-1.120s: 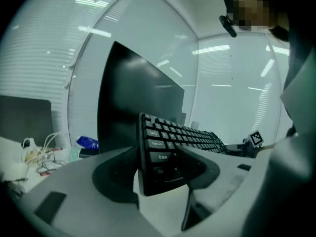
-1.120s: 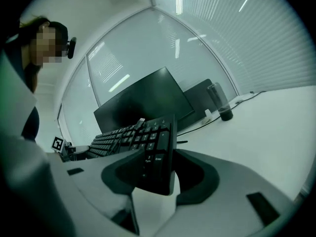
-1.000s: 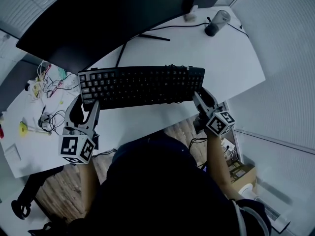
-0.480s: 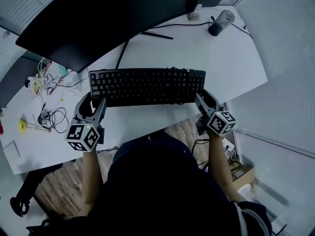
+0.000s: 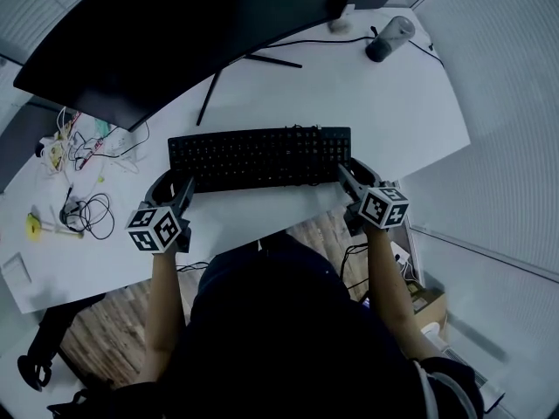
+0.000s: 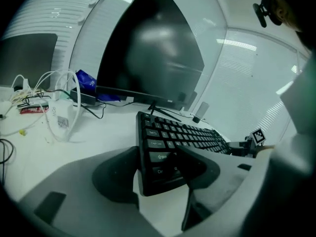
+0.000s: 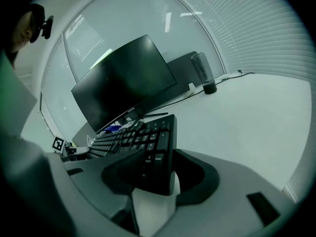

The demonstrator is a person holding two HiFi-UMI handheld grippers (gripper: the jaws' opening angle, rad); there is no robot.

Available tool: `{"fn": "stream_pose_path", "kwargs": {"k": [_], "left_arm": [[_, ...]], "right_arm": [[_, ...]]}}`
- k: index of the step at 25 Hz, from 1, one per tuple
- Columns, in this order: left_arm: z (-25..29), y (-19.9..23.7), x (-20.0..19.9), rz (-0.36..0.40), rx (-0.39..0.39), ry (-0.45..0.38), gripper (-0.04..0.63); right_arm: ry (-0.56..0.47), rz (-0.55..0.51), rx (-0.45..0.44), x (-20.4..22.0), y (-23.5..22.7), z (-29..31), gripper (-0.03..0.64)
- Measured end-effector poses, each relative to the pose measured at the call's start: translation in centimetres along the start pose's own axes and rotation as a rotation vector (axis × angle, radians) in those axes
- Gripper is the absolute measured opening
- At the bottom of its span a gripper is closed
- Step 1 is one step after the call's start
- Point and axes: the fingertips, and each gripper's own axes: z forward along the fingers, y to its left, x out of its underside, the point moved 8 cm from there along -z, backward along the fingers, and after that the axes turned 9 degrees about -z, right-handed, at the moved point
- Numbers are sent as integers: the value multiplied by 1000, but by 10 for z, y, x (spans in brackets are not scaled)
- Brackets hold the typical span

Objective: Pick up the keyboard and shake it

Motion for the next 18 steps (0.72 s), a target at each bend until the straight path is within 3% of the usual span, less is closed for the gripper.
{"fn": "stream_pose_path", "kwargs": {"k": [13,18], "left_arm": [[31,14,16,-42,-56,141,261],[32,16,22,-22,-110,173,261]], "right_arm": [[179,10,40,8,-14,24,199],[219,-6,70,15,-13,29,200]]}}
